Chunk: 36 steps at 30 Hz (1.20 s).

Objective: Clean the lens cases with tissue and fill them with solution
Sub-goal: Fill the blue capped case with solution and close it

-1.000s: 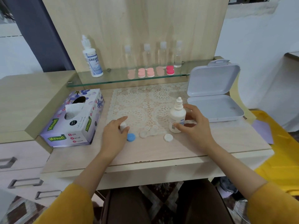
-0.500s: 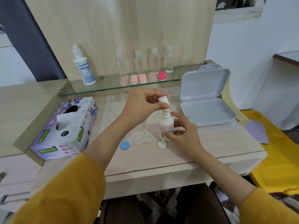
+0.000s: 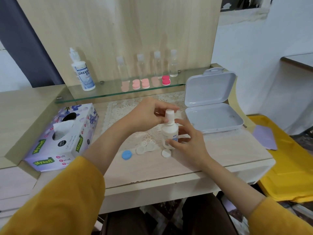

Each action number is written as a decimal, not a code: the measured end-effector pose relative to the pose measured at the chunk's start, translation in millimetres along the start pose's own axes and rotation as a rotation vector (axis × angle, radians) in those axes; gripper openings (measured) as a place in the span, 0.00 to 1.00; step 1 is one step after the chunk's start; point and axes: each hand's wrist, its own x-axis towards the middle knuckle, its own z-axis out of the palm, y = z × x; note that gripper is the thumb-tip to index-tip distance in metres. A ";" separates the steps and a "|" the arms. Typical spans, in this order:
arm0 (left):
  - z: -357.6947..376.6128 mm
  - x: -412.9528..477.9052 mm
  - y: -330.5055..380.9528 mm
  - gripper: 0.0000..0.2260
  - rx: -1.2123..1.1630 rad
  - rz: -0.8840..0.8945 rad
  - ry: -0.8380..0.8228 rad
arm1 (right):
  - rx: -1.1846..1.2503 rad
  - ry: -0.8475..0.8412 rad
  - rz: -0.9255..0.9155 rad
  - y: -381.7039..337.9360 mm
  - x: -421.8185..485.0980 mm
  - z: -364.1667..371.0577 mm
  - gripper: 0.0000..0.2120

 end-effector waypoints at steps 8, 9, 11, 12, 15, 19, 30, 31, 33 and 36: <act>5.6 5.4 1.0 0.07 0.077 0.020 0.202 | -0.008 -0.002 0.014 -0.9 -0.6 -0.6 0.27; 3.4 4.9 1.3 0.06 0.077 0.015 0.162 | -0.006 -0.002 0.015 -0.9 -0.4 -0.4 0.27; -0.3 3.3 1.1 0.11 0.057 0.009 0.061 | -0.008 -0.001 0.014 -0.7 0.0 -0.3 0.27; -0.3 2.8 0.6 0.13 0.046 0.012 0.030 | -0.009 -0.001 0.013 -0.6 0.1 -0.3 0.27; 8.2 2.8 -3.0 0.12 0.093 0.015 0.133 | -0.012 -0.002 0.014 -0.4 -0.1 -0.3 0.27; 15.5 3.6 -8.3 0.09 0.112 0.026 0.222 | -0.004 -0.002 0.014 -1.3 -0.1 -0.4 0.27; 14.8 0.9 -5.9 0.08 0.023 0.049 0.227 | -0.008 -0.009 0.015 -0.8 -0.4 -0.2 0.27; 12.2 0.6 -5.4 0.10 0.021 0.042 0.162 | -0.012 -0.008 0.015 -0.9 -0.4 -0.3 0.27; 8.3 -0.1 -3.4 0.14 0.004 0.026 0.054 | -0.021 -0.007 0.011 -1.9 -0.1 -0.4 0.28; 11.7 1.2 -3.0 0.12 0.006 0.019 0.138 | -0.032 -0.004 -0.002 -3.8 -0.5 -0.8 0.28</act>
